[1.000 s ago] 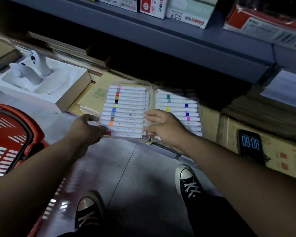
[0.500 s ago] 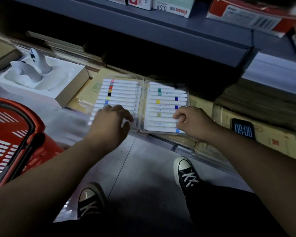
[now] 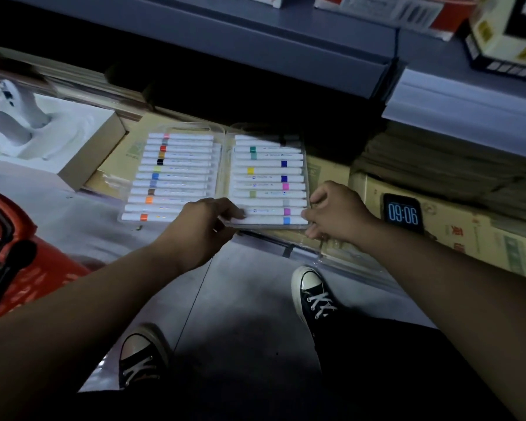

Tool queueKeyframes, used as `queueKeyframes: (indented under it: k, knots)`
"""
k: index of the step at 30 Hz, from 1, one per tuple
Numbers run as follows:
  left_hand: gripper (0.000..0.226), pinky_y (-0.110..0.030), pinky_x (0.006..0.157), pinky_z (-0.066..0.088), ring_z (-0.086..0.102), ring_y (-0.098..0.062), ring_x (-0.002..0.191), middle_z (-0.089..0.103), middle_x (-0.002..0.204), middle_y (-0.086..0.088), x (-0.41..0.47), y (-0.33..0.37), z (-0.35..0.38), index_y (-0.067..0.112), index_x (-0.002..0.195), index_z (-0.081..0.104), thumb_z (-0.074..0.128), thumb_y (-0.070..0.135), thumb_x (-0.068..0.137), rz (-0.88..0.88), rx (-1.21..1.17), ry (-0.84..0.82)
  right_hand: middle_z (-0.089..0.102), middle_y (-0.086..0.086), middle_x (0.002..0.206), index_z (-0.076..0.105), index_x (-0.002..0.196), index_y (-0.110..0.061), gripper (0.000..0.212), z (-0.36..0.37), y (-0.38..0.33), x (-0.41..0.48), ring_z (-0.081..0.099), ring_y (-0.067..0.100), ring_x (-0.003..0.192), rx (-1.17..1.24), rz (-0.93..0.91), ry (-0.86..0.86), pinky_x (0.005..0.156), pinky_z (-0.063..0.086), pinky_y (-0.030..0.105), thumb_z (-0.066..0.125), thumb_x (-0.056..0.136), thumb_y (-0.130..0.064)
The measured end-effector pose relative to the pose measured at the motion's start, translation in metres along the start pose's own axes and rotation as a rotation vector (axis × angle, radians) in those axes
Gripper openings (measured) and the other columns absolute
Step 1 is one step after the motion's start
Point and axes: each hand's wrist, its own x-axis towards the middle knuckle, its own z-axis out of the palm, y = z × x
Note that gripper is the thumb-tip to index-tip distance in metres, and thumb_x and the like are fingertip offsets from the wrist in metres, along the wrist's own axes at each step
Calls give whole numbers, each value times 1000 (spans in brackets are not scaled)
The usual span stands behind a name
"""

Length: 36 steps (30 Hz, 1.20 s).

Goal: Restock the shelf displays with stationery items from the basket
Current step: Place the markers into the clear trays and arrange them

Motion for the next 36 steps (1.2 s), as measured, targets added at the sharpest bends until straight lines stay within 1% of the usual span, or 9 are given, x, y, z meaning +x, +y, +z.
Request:
queueKeyframes:
  k: [3, 10, 12, 15, 18, 22, 27, 31, 36]
  knots:
    - [17, -10, 56, 45, 66, -8, 63, 66, 82, 4, 5, 6, 2, 23, 98, 63, 70, 9, 93, -94, -135, 12, 74, 15, 80, 58, 102, -9, 13, 1, 1, 1, 76, 26, 66, 31, 10, 17, 80, 62, 47, 68, 94, -8]
    - [7, -13, 65, 49, 70, -7, 65, 71, 72, 4, 15, 26, -7, 15, 96, 73, 66, 15, 98, 52, -222, 29, 73, 16, 78, 54, 112, -8, 20, -2, 0, 4, 75, 29, 68, 42, 39, -37, 75, 63, 47, 66, 95, -6]
    - [10, -23, 67, 54, 72, -12, 65, 73, 76, 1, 21, 27, -20, 15, 94, 73, 65, 18, 99, -10, -315, 121, 71, 12, 86, 53, 115, -14, 24, -2, 2, 6, 74, 28, 72, -21, -15, -6, 73, 63, 45, 66, 95, -12]
    - [15, -45, 77, 61, 73, -20, 66, 74, 79, -2, 23, 25, -33, 13, 92, 72, 66, 24, 99, -91, -448, 117, 63, -2, 102, 60, 119, -22, 27, -10, -5, 7, 62, 15, 88, -179, -252, 69, 75, 49, 27, 65, 93, -18]
    - [21, -54, 81, 61, 63, -23, 59, 70, 72, -5, 18, 32, -28, 1, 91, 70, 64, 20, 100, -141, -640, 112, 63, -6, 99, 68, 110, -24, 22, -19, -20, 2, 63, 11, 74, -8, -343, -44, 67, 46, 21, 66, 91, -13]
    - [28, -51, 83, 62, 60, -29, 65, 70, 71, -7, 15, 39, -23, -2, 91, 68, 60, 23, 102, -190, -742, 96, 73, 9, 77, 72, 103, -8, 13, -26, -23, -2, 68, 13, 60, 204, -311, -115, 58, 54, 23, 70, 92, -3]
    - [15, -35, 73, 58, 70, -25, 67, 69, 78, -3, 15, 33, -26, 24, 104, 73, 77, 24, 89, -125, -589, 122, 71, 23, 91, 67, 100, -4, 8, -23, -18, 2, 68, 18, 64, 403, -203, -177, 54, 54, 23, 65, 94, 1]
    - [17, -9, 62, 48, 68, -6, 69, 68, 75, 22, 13, 22, -25, 23, 105, 77, 78, 20, 89, 5, -275, 197, 71, 18, 85, 67, 102, -3, 8, -20, -15, 5, 67, 20, 67, 406, -154, -250, 55, 53, 24, 65, 94, -1]
    - [17, -4, 70, 42, 62, 12, 77, 65, 83, 29, 13, 8, -8, 20, 105, 81, 78, 21, 89, 114, -67, 168, 68, 20, 83, 66, 105, 5, 12, -25, -3, 12, 68, 17, 63, 341, 18, -254, 57, 55, 24, 65, 94, 1]
